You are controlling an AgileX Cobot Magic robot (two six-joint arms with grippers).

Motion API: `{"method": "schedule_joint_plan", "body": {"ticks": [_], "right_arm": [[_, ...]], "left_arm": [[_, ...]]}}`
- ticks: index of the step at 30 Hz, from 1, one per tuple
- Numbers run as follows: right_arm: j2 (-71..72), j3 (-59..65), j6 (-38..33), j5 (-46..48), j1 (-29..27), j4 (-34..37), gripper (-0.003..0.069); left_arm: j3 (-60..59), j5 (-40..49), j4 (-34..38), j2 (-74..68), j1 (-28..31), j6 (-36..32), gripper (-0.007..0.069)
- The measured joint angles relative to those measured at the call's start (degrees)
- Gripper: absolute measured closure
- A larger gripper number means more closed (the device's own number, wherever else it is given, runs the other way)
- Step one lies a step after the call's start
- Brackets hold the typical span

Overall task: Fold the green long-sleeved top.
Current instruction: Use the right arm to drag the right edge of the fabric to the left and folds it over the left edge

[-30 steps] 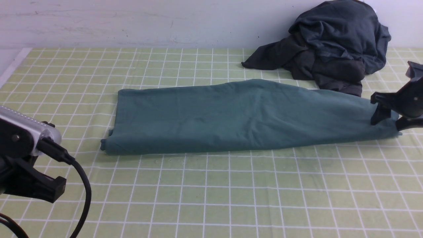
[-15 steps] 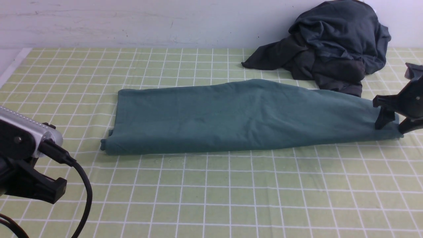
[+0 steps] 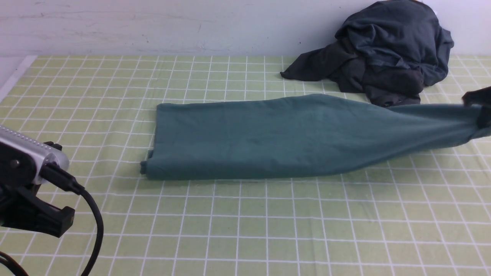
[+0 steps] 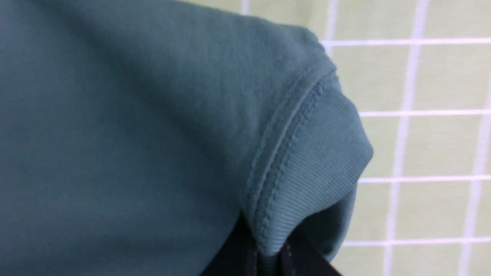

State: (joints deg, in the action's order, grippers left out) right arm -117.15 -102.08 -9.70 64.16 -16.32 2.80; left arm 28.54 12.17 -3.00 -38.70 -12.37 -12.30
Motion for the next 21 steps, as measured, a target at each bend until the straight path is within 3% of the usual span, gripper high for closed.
{"method": "schedule_joint_plan", "body": {"ticks": [4,9,12,16,20,21], "right_arm": [[6.8,0.0,0.7,-0.2,-1.6,1.1,0.0655],[13.2,-1.4,-5.3,-2.1,2.3,15.0,0.0655],[13.6,-1.7,-12.8,-5.6,11.8,27.3,0.0655],[9.7,-1.7,-20.8,-12.1,25.1,36.4,0.0655],[3.4,-1.7,-24.2,-18.3,36.7,39.2,0.0651],[2.5,-1.7,-24.4,-18.9,37.2,39.3,0.0648]], "left_arm": [[0.0,-0.2,0.0,1.5,0.0,0.0,0.0627],[0.0,-0.4,0.0,2.0,0.0,0.2,0.0627],[0.0,-0.4,0.0,2.1,0.0,0.3,0.0627],[0.0,-0.4,0.1,2.1,0.0,0.3,0.0627],[0.0,-0.4,0.1,2.1,0.0,0.3,0.0627],[0.0,-0.4,0.1,2.1,0.0,0.3,0.0627]]}}
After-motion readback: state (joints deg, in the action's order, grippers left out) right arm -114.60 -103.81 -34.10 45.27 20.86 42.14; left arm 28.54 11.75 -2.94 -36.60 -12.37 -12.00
